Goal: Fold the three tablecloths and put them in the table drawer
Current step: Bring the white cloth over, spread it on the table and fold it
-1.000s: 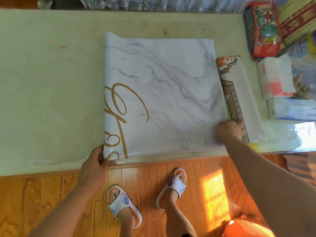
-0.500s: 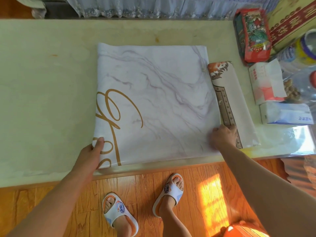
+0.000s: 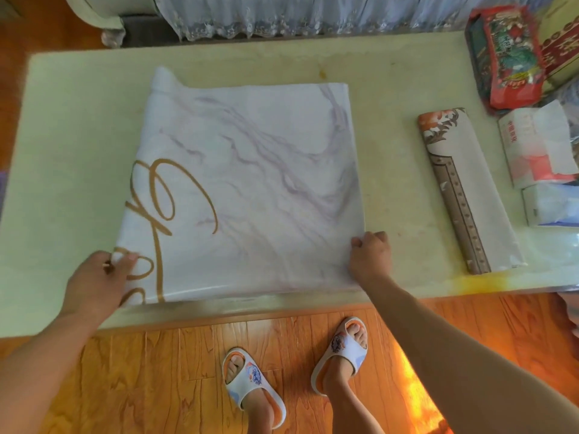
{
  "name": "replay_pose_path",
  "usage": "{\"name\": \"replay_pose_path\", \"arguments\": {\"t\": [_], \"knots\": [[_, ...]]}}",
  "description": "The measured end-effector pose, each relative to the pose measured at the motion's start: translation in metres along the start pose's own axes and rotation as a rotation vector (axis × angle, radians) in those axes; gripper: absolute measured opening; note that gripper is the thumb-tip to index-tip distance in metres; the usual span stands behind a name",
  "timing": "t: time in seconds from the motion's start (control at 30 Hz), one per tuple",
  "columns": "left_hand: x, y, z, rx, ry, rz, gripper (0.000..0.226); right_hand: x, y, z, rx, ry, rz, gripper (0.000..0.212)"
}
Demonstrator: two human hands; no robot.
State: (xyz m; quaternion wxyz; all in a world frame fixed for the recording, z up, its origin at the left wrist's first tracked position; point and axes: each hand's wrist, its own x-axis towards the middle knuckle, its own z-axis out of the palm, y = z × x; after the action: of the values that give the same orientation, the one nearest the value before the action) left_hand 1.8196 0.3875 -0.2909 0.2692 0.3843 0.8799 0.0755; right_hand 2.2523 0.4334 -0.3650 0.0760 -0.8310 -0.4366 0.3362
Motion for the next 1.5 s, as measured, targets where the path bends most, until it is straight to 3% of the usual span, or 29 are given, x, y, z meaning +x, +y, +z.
{"name": "replay_pose_path", "arguments": {"t": [0.07, 0.17, 0.23, 0.33, 0.43, 0.5, 1.03, 1.13, 1.27, 1.37, 1.5], "knots": [[0.007, -0.034, 0.012, 0.031, -0.073, -0.088, 0.047, -0.004, -0.012, 0.014, -0.002, 0.029, 0.011, 0.031], [-0.005, -0.046, 0.039, 0.048, -0.005, -0.105, 0.051, -0.006, -0.015, 0.022, -0.026, 0.046, 0.033, 0.031], [-0.019, -0.041, 0.054, 0.242, 0.09, 0.033, 0.053, -0.01, -0.015, 0.021, -0.097, 0.096, 0.03, 0.03], [-0.036, -0.038, 0.067, 0.45, 0.072, 0.306, 0.053, -0.016, -0.018, 0.015, -0.071, 0.205, 0.079, 0.026], [-0.031, -0.046, 0.072, 0.487, -0.003, 0.321, 0.052, -0.016, -0.021, 0.01, 0.151, 0.101, 0.192, 0.024], [-0.026, -0.052, 0.073, 0.527, -0.037, 0.346, 0.052, -0.012, -0.019, 0.004, 0.175, 0.077, 0.219, 0.022], [-0.031, -0.037, 0.07, 0.516, -0.186, 0.256, 0.053, -0.004, -0.01, 0.002, 0.238, 0.013, 0.186, 0.015], [-0.027, -0.021, 0.067, 0.591, -0.23, 0.227, 0.046, -0.005, -0.017, -0.005, 0.351, -0.011, 0.215, 0.022], [-0.022, -0.001, 0.059, 0.681, -0.367, 0.138, 0.056, 0.009, -0.035, -0.022, 0.513, -0.043, 0.245, 0.019], [-0.017, 0.012, 0.062, 0.832, -0.434, 0.081, 0.063, 0.05, -0.058, -0.032, 0.611, -0.097, 0.249, 0.01], [-0.001, 0.04, 0.067, 1.047, -0.445, 0.023, 0.064, 0.13, -0.108, -0.043, 0.604, -0.108, 0.117, 0.005]]}}
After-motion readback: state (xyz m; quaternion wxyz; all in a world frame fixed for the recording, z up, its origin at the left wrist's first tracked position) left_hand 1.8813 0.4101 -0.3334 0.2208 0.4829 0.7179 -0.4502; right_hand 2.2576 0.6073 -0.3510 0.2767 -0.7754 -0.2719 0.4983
